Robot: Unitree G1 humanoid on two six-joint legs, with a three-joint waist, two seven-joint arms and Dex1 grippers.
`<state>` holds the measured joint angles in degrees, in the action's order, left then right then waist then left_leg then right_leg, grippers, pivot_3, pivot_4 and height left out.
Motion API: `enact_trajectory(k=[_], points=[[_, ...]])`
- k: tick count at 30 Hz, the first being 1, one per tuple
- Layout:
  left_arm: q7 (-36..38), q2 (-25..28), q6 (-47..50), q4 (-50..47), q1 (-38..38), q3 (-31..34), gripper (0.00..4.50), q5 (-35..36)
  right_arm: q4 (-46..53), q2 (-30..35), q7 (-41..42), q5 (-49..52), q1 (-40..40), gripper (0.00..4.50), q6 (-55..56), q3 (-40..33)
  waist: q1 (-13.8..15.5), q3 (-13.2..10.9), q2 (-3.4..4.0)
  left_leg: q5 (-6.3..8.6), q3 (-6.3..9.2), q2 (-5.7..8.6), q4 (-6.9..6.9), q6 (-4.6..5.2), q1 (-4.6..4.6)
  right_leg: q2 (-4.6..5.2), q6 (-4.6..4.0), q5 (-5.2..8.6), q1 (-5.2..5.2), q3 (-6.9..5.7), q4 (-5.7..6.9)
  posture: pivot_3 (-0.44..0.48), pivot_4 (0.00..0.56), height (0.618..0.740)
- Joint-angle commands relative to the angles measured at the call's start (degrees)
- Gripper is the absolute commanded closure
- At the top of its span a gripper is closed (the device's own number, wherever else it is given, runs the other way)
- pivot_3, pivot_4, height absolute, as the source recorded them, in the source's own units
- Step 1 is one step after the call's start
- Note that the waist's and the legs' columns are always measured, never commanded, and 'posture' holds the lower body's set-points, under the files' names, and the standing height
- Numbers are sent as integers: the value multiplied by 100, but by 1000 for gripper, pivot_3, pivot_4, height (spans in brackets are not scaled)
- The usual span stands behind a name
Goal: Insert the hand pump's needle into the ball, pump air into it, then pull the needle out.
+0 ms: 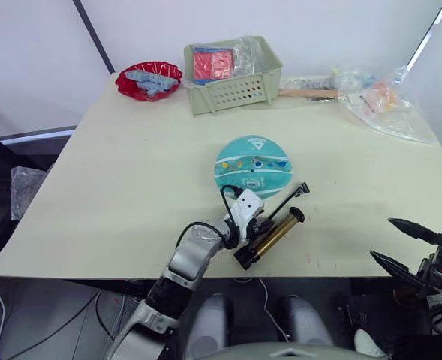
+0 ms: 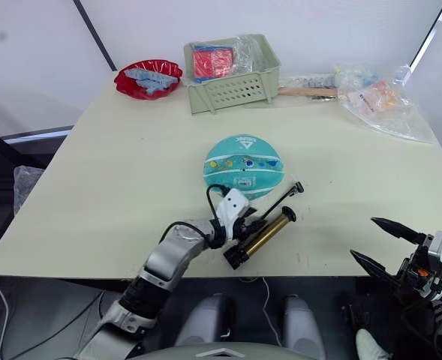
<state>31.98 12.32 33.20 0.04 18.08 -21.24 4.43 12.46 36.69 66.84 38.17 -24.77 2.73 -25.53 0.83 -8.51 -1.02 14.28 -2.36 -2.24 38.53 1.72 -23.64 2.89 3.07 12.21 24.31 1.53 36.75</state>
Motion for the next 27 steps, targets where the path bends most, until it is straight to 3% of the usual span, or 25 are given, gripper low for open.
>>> enact_trajectory(k=[1, 15, 18, 20, 21, 23, 27], points=[[-23, -59, 18, 89, 187, -111, 2199, -139, 177, -62, -66, 10, -46, 0, 68, -153, -1, 0, 1, 0, 1, 0, 0, 0, 1, 0, 0, 0, 0, -1, 1, 0, 150, 738], [-247, -348, 471, 571, 550, -417, 2199, -607, 291, -115, -90, -14, -145, 0, 79, -166, 7, 1, 2, 0, 1, 1, 1, 0, 4, 2, 4, 3, -8, -1, -1, 0, 150, 738], [-190, -347, 569, 557, 548, -443, 2904, -607, 294, -90, -52, -15, -146, 0, 69, -152, 8, 2, 2, 0, 2, 1, 1, 0, 4, 2, 4, 3, -9, -2, -1, 0, 150, 738], [-150, -328, 610, 502, 517, -474, 3512, -611, 297, -80, -44, -11, -137, 0, 56, -145, 7, 2, 3, 0, 3, 1, 1, 0, 4, 2, 4, 3, -9, -2, -1, 0, 150, 738], [-138, -323, 626, 477, 505, -484, 4020, -612, 297, -78, -41, -10, -134, 0, 52, -144, 7, 2, 3, 0, 3, 1, 1, 0, 5, 2, 4, 3, -10, -2, -1, 0, 150, 738], [-19, -274, 662, 414, 468, -544, 4460, -581, 290, -79, -47, -15, -111, 0, 46, -125, 7, 2, 3, 0, 3, 1, 1, 0, 5, 2, 4, 4, -10, -3, -1, 0, 150, 738], [132, -183, 651, 292, 388, -639, 4460, -571, 270, -101, -61, -19, -61, 0, 43, -89, 2, 3, 4, 0, 3, 1, 1, 0, 5, 2, 1, 2, -10, -3, -1, 0, 150, 738]])
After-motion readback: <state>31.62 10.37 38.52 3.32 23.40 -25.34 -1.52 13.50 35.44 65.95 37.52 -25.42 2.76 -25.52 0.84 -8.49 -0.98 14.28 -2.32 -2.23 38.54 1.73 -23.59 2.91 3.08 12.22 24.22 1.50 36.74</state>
